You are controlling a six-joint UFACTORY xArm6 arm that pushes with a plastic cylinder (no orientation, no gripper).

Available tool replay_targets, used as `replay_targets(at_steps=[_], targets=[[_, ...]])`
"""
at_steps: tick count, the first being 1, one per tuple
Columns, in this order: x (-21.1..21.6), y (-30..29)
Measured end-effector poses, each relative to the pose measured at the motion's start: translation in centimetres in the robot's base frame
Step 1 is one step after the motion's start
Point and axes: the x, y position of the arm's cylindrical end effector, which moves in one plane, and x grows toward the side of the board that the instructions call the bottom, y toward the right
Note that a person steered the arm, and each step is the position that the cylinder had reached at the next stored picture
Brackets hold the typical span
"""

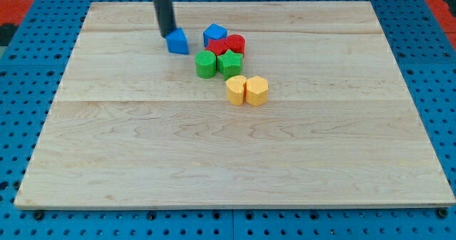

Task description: Move the heart to the left of the green star

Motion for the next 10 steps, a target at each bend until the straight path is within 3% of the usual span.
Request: replay_targets(at_steps=[1,2,4,5,6,7,8,10], targets=[[1.1,-0.1],[0.3,-6.6],[-5.3,-4.5],[1.7,-6.8],[12.0,-2.6],[19.6,6.3],[21.1,14.9],[15.1,12.2]])
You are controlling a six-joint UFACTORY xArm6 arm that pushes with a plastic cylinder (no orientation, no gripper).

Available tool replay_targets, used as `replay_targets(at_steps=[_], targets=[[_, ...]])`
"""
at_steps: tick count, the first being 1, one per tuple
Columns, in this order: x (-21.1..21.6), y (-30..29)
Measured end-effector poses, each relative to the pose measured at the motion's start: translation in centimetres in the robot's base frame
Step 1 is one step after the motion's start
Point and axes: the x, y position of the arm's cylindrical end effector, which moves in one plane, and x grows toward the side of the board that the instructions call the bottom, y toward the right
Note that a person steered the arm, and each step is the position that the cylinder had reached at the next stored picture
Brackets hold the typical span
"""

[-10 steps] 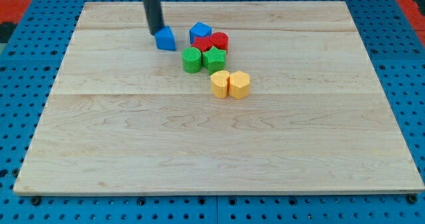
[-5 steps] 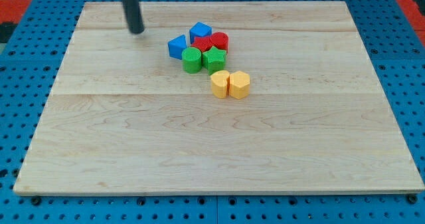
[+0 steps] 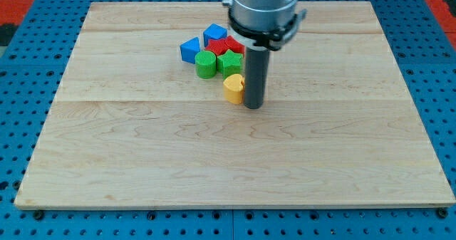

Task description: Move the heart to the left of the green star

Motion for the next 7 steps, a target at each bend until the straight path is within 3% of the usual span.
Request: replay_targets(at_steps=[1,4,5,6,7], targets=[[-0.1,-0.4],[-1.3,-10.8],[2.9,-6.9],[2.1,-1.7],[-1.2,-3.6]])
